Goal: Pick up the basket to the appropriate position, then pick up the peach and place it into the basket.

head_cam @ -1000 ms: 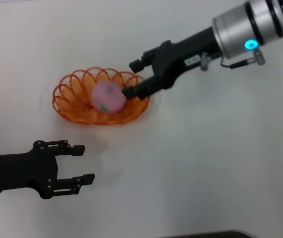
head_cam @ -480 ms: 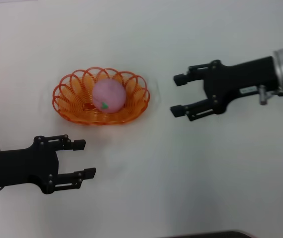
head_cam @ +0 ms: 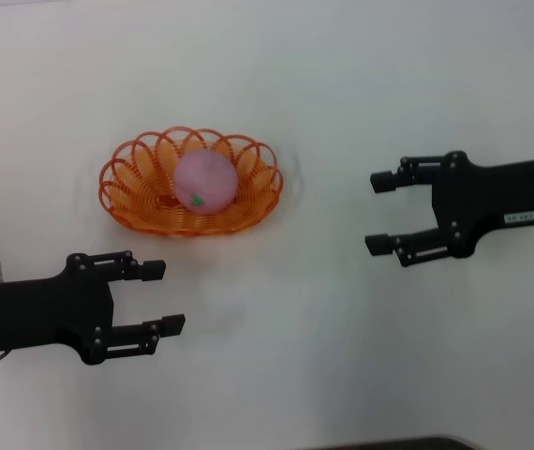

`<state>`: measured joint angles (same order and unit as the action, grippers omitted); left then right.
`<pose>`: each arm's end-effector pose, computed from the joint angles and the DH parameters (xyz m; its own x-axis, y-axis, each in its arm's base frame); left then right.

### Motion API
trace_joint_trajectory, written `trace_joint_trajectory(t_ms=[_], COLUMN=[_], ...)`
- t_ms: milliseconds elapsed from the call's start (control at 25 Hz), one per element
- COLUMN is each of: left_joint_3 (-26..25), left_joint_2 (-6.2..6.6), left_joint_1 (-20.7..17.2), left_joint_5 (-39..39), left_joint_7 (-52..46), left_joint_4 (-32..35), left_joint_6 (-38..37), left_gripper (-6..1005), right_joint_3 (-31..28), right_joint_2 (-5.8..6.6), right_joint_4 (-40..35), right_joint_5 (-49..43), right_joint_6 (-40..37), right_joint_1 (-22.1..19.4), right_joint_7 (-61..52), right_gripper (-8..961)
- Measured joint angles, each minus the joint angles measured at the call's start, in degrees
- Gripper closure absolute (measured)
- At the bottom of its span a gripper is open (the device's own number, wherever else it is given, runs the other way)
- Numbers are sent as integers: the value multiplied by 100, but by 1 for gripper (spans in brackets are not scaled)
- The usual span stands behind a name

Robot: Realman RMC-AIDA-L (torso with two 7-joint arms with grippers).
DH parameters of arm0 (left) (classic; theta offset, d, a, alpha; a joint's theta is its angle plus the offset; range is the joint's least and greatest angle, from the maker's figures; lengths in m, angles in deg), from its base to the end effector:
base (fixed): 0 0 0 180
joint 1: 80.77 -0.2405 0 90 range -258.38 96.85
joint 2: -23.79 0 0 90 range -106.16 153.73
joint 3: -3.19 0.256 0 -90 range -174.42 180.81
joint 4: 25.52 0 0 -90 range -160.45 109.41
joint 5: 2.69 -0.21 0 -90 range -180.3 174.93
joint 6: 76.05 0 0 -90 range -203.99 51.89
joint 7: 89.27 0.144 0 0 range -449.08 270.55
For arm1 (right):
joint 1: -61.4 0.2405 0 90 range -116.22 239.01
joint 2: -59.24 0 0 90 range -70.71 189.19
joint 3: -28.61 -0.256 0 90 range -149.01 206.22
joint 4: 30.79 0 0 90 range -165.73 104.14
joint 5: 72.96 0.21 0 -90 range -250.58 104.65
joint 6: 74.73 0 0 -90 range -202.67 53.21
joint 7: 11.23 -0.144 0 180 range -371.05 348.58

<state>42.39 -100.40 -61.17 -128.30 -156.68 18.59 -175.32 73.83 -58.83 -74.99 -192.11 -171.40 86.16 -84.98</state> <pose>-0.2942 0.2472 -0.0262 0.8688 0.2934 0.3988 0.3404 -0.9389 -0.0509 0.2806 0.2926 0.0065 0.8981 -0.2538 -0.3591 -0.3047 -0.9480 -0.0922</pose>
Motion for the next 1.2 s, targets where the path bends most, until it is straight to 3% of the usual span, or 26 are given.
trace_joint_trajectory(t_ms=[640,1200], left_joint_3=[10,-302], left_joint_2=[9,21], left_joint_1=[-40,-60], left_joint_5=[-58,39], left_joint_7=[-1,130], left_joint_4=[-113,-113], left_joint_6=[-274,-508], left_gripper=[290,291], right_joint_3=[-245,-263], right_joint_2=[5,12], right_joint_4=[497,643], right_joint_5=[-72,-135], right_joint_6=[261,318], right_joint_1=[-341,-356], right_joint_7=[721,924], right_gripper=[89,88])
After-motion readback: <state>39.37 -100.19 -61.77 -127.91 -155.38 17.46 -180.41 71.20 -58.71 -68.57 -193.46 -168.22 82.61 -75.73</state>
